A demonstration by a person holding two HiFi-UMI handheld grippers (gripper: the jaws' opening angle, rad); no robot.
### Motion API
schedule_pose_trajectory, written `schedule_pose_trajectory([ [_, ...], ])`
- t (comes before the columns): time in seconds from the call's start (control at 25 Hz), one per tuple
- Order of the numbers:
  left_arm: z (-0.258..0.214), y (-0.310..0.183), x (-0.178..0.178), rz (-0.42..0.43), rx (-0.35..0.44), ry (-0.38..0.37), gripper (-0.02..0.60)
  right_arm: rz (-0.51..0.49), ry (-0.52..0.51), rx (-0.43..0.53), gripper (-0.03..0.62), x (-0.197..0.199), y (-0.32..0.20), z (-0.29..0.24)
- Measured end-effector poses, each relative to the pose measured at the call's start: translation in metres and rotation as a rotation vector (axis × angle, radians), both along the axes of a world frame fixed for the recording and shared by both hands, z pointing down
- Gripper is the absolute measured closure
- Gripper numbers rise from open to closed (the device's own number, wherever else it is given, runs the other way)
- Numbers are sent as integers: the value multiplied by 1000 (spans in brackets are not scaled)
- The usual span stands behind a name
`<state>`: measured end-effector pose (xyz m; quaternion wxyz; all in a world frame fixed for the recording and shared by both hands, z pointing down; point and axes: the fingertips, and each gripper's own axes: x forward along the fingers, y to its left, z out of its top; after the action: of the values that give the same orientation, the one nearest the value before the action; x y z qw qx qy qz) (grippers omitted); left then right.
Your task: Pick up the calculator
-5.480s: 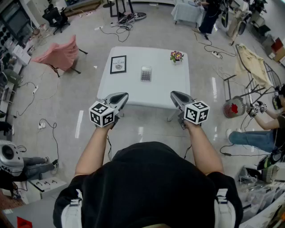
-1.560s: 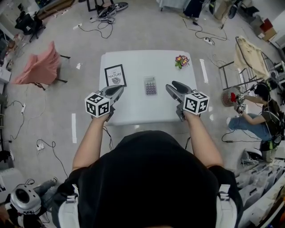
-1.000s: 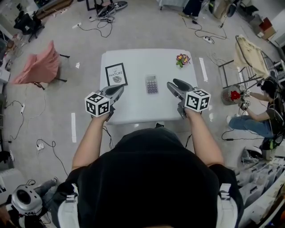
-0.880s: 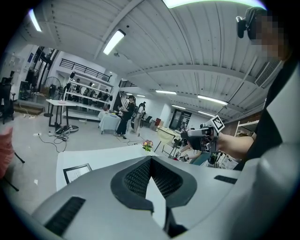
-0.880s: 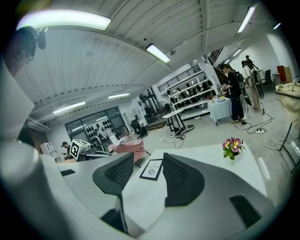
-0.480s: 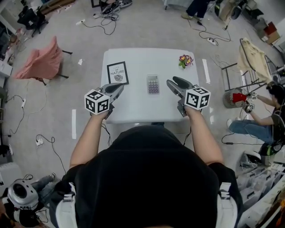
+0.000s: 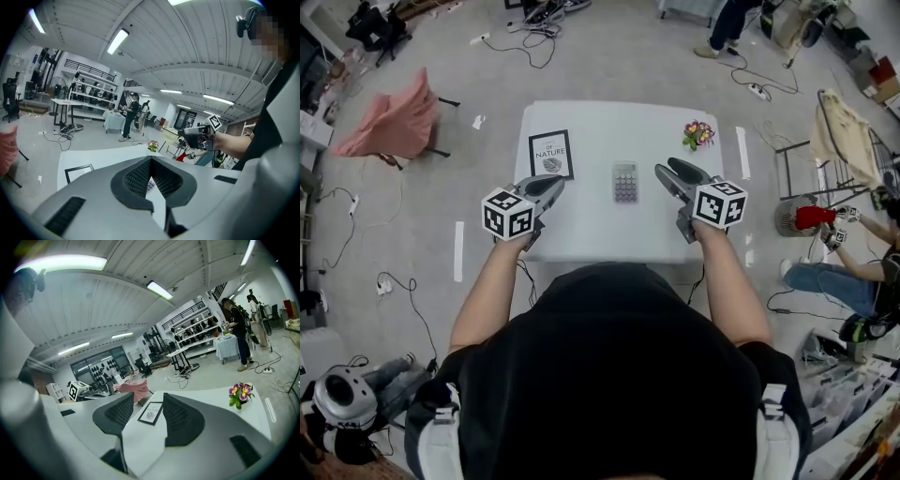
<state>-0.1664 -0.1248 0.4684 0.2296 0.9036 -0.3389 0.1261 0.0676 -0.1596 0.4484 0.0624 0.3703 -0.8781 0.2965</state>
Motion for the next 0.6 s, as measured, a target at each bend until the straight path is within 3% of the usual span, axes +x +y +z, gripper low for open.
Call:
schedule_pose_trajectory([
  [0.6,21,-43,26,-16,-44,-6,565,-57,-2,-23,385,8,-62,12],
])
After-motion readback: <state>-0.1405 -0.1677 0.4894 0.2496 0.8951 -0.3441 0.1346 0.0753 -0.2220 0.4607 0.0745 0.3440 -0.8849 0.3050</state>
